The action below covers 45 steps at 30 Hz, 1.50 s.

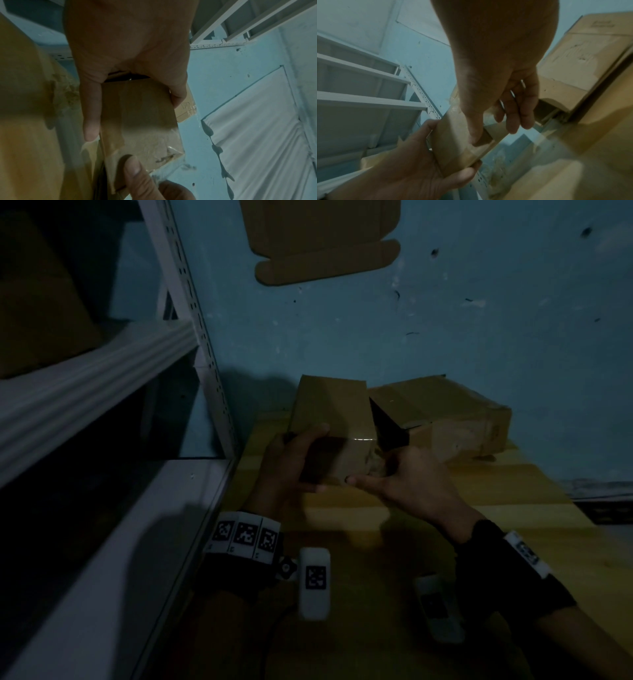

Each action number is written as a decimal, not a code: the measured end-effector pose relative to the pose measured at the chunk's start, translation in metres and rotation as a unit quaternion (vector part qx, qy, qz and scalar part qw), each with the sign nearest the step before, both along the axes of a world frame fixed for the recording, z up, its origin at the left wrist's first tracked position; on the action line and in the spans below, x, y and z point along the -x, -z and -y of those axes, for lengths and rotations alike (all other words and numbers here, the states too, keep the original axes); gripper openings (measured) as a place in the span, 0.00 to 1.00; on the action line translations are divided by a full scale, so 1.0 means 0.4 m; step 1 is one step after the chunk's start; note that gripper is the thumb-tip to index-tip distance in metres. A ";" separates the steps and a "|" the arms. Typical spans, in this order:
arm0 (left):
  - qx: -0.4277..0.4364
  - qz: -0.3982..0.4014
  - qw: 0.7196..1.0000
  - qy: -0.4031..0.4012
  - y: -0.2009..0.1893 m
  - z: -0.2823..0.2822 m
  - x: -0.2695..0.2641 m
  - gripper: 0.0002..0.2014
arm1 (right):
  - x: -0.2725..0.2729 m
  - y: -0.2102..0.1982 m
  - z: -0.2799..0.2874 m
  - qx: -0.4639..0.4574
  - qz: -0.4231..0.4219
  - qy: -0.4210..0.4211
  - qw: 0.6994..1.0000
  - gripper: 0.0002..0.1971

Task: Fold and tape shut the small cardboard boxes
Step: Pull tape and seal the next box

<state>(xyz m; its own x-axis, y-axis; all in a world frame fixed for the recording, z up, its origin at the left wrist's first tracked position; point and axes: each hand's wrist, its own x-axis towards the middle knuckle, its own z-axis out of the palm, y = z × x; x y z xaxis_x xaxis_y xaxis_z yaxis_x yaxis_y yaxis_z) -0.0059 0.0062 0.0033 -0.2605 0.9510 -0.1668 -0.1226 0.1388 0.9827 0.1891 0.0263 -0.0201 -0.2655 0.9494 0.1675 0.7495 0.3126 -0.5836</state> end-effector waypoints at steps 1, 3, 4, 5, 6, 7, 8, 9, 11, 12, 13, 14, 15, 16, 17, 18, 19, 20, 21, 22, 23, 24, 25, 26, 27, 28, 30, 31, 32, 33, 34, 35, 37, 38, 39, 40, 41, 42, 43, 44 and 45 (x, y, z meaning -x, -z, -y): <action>0.001 0.003 1.000 0.002 0.000 0.001 0.001 0.27 | -0.002 -0.005 0.002 -0.012 0.007 0.004 1.000 0.25; 0.003 0.014 1.000 0.005 -0.004 0.002 0.004 0.18 | -0.003 -0.018 0.007 -0.046 0.019 -0.002 0.999 0.21; 0.001 0.019 1.000 0.005 -0.006 0.002 0.005 0.13 | -0.003 -0.021 0.008 -0.067 0.028 -0.006 0.997 0.21; -0.002 0.022 1.000 0.006 -0.008 0.002 0.005 0.10 | -0.002 -0.023 0.012 -0.088 0.033 -0.011 0.995 0.20; -0.001 0.023 1.000 0.008 -0.010 0.002 0.003 0.10 | -0.001 -0.020 0.012 -0.108 0.033 -0.017 0.993 0.19; 0.002 0.025 1.000 0.012 -0.011 0.003 0.001 0.11 | -0.001 -0.016 0.013 -0.126 0.031 -0.028 0.991 0.17; 0.008 0.028 0.999 0.016 -0.011 0.004 0.000 0.12 | -0.002 -0.012 0.013 -0.141 0.029 -0.043 0.989 0.15; 0.012 0.031 0.999 0.019 -0.012 0.004 0.000 0.12 | -0.005 -0.008 0.012 -0.158 0.028 -0.061 0.985 0.13; 0.015 0.037 0.999 0.023 -0.012 0.006 0.001 0.12 | -0.011 0.001 0.006 -0.185 0.018 -0.092 0.978 0.13; 0.016 0.036 0.999 0.026 -0.013 0.007 0.002 0.14 | -0.015 0.005 0.002 -0.187 0.008 -0.103 0.977 0.14; 0.018 0.035 0.999 0.031 -0.014 0.008 0.004 0.15 | -0.017 0.009 0.000 -0.180 -0.006 -0.113 0.977 0.15; 0.020 0.033 0.999 0.037 -0.015 0.010 0.005 0.17 | -0.019 0.014 -0.003 -0.169 -0.032 -0.124 0.977 0.16; 0.019 0.032 0.998 0.041 -0.017 0.012 0.006 0.17 | -0.021 0.014 -0.003 -0.151 -0.069 -0.137 0.976 0.17; 0.017 0.033 0.998 0.047 -0.020 0.014 0.009 0.16 | -0.022 0.014 -0.004 -0.127 -0.109 -0.149 0.975 0.17; 0.017 0.037 0.998 0.054 -0.022 0.016 0.011 0.16 | -0.023 0.013 -0.005 -0.099 -0.146 -0.160 0.971 0.18; 0.020 0.041 0.997 0.063 -0.025 0.018 0.014 0.18 | -0.023 0.010 -0.005 -0.066 -0.181 -0.171 0.966 0.20; 0.023 0.045 0.996 0.073 -0.028 0.018 0.016 0.21 | -0.023 0.007 -0.006 -0.034 -0.215 -0.186 0.958 0.21; 0.025 0.047 0.995 0.081 -0.030 0.018 0.019 0.22 | -0.023 0.005 -0.006 -0.008 -0.245 -0.200 0.949 0.22; 0.022 0.046 0.995 0.085 -0.031 0.018 0.021 0.21 | -0.022 0.003 -0.007 0.013 -0.269 -0.214 0.939 0.22; 0.020 0.043 0.995 0.086 -0.032 0.019 0.024 0.19 | -0.021 0.002 -0.006 0.029 -0.288 -0.226 0.930 0.22; 0.019 0.041 0.996 0.083 -0.030 0.018 0.026 0.17 | -0.020 0.001 -0.005 0.043 -0.302 -0.236 0.923 0.22; 0.017 0.038 0.996 0.079 -0.028 0.018 0.028 0.17 | -0.019 0.002 -0.006 0.054 -0.308 -0.241 0.919 0.22; 0.017 0.035 0.997 0.073 -0.026 0.018 0.029 0.17 | -0.018 0.001 -0.006 0.060 -0.303 -0.239 0.921 0.23; 0.018 0.030 0.997 0.066 -0.025 0.019 0.031 0.18 | -0.018 -0.001 -0.007 0.058 -0.286 -0.230 0.929 0.22; 0.021 0.024 0.998 0.062 -0.024 0.019 0.033 0.20 | -0.018 -0.002 -0.008 0.047 -0.260 -0.213 0.941 0.22; 0.022 0.018 0.998 0.060 -0.023 0.018 0.036 0.22 | -0.019 -0.006 -0.009 0.030 -0.230 -0.187 0.954 0.21; 0.024 0.007 0.998 0.058 -0.024 0.018 0.040 0.24 | -0.024 -0.014 -0.008 -0.007 -0.195 -0.125 0.973 0.15; 0.024 0.004 0.998 0.054 -0.024 0.018 0.041 0.23 | -0.026 -0.020 -0.006 -0.021 -0.193 -0.105 0.975 0.10; 0.022 0.001 0.999 0.049 -0.024 0.018 0.041 0.23 | -0.027 -0.026 -0.003 -0.027 -0.194 -0.098 0.976 0.08; 0.021 -0.002 0.999 0.044 -0.022 0.018 0.041 0.22 | -0.025 -0.031 0.002 -0.031 -0.189 -0.100 0.976 0.09; 0.021 -0.005 0.999 0.039 -0.020 0.019 0.039 0.21 | -0.024 -0.031 0.003 -0.039 -0.179 -0.105 0.977 0.12; 0.022 -0.007 0.999 0.035 -0.016 0.017 0.037 0.21 | -0.022 -0.032 0.004 -0.049 -0.168 -0.110 0.978 0.15; 0.023 -0.008 0.999 0.025 -0.013 0.017 0.030 0.16 | -0.017 -0.031 0.004 -0.068 -0.136 -0.116 0.982 0.20; 0.024 -0.008 1.000 0.017 -0.013 0.017 0.026 0.14 | -0.015 -0.030 0.004 -0.078 -0.119 -0.116 0.983 0.21; 0.024 -0.012 1.000 0.011 -0.011 0.015 0.022 0.12 | -0.015 -0.028 0.004 -0.096 -0.097 -0.112 0.984 0.21; 0.027 -0.019 0.999 0.012 -0.011 0.014 0.014 0.14 | -0.014 -0.028 0.006 -0.122 -0.073 -0.107 0.984 0.20; 0.032 -0.026 0.999 0.018 -0.009 0.013 0.008 0.17 | -0.012 -0.030 0.011 -0.151 -0.048 -0.102 0.982 0.20; 0.036 -0.026 0.999 0.027 -0.007 0.013 0.000 0.21 | -0.010 -0.032 0.014 -0.182 -0.024 -0.101 0.978 0.21; 0.037 -0.024 0.998 0.036 -0.005 0.010 -0.004 0.24 | -0.008 -0.034 0.017 -0.211 -0.004 -0.105 0.972 0.22; 0.036 -0.025 0.998 0.044 -0.005 0.009 -0.009 0.24 | -0.007 -0.032 0.018 -0.232 0.004 -0.115 0.966 0.22; 0.035 -0.028 0.998 0.046 -0.007 0.008 -0.010 0.23 | -0.008 -0.027 0.016 -0.240 0.001 -0.125 0.963 0.22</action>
<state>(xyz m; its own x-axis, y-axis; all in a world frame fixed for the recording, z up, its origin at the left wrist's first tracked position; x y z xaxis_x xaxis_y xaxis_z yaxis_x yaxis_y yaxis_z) -0.0017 0.0032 0.0062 -0.1838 0.9577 -0.2214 -0.0524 0.2153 0.9751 0.1923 0.0200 -0.0094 -0.4758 0.6692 0.5707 0.6168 0.7165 -0.3259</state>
